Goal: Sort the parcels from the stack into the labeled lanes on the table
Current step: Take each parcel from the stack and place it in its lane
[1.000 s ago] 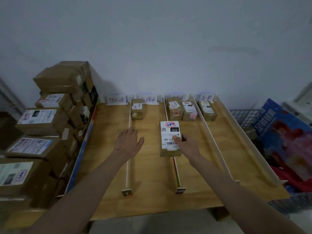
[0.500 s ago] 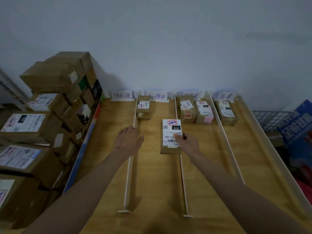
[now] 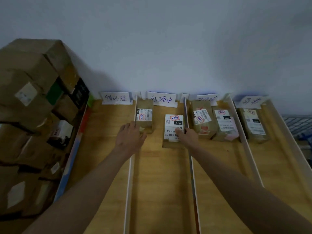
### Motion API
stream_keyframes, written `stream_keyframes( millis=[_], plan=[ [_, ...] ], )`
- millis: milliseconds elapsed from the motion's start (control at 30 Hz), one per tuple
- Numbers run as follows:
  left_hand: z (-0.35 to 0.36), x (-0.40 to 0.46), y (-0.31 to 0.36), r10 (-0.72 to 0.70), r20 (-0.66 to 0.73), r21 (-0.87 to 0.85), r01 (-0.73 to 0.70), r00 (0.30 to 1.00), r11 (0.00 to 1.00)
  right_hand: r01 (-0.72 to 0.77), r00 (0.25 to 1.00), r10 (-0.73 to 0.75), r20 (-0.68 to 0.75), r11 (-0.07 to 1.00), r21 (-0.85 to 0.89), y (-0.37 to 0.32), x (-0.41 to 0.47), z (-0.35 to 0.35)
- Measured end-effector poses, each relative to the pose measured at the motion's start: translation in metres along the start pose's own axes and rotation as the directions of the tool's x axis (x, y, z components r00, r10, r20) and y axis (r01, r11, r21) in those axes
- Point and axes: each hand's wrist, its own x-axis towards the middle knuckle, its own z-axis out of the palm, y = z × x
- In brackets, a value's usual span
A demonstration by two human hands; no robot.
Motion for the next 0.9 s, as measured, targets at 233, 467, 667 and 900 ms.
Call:
stream_keyframes(
  millis=[233,467,667,900],
  plan=[
    [0.03,0.062,-0.02,0.01,-0.016,-0.002,-0.01,1.0,1.0,-0.042,0.999,0.042,-0.006,0.999,-0.017,-0.003,0.095,0.038],
    [0.051,0.073,-0.036,0.018,-0.032,0.003,-0.018,0.999,1.0,-0.097,0.995,0.097,-0.006,0.993,-0.072,0.001,0.131,0.064],
    [0.04,0.059,-0.038,-0.005,0.0,0.002,0.005,1.0,1.0,0.098,0.986,-0.133,-0.103,0.951,-0.295,-0.013,0.101,0.053],
    [-0.003,0.01,-0.017,-0.011,-0.063,-0.024,0.009,0.998,1.0,0.369,0.84,-0.542,0.009,0.56,-0.742,-0.033,0.0,0.017]
  ],
)
